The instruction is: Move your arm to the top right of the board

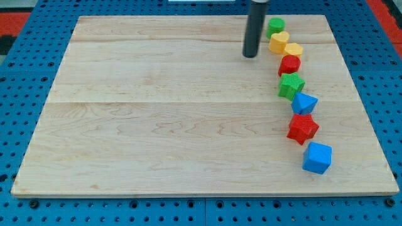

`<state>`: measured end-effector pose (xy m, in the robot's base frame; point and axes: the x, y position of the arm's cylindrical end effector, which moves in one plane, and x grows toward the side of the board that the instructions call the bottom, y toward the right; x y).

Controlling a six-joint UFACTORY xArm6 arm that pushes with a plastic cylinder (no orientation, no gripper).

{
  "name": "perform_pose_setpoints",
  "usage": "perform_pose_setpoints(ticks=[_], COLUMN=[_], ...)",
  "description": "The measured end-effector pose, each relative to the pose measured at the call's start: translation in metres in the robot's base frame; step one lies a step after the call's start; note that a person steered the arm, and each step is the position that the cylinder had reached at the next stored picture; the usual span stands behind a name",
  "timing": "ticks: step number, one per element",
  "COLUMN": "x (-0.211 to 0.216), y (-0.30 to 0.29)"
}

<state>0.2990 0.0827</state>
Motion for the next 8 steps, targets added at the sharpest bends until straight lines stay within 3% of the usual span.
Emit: perform_pose_setpoints(ticks=[2,4,8], x=[-0.086,-0.086,-0.107], y=[-0.024,-0.031,0.011])
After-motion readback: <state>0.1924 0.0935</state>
